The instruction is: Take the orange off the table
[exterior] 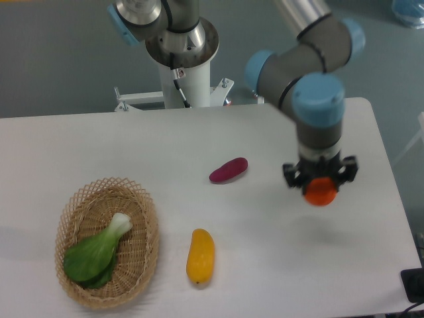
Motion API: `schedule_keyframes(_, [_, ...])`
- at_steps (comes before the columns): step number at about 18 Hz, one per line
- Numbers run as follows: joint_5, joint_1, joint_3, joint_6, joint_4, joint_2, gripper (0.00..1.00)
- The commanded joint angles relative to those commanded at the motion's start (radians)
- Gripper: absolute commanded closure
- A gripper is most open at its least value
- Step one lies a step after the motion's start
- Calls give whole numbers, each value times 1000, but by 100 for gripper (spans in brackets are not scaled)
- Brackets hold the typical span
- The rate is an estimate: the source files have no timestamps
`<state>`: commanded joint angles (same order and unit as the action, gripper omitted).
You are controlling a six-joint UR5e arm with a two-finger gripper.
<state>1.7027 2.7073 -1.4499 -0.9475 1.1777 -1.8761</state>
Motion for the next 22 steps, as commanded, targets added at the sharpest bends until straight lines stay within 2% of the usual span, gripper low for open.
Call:
schedule_keyframes(2, [-5, 37, 49, -72, 65, 0, 42])
schedule_keyframes(4, [-15, 75, 80, -118, 97, 2, 42])
schedule_keyframes(7, [-23, 92, 86, -122, 103, 6, 42])
schedule_keyframes(11, [-89, 140, 80, -160, 105, 25, 42])
schedule_keyframes(22, [-126, 160, 79, -160, 105, 32, 42])
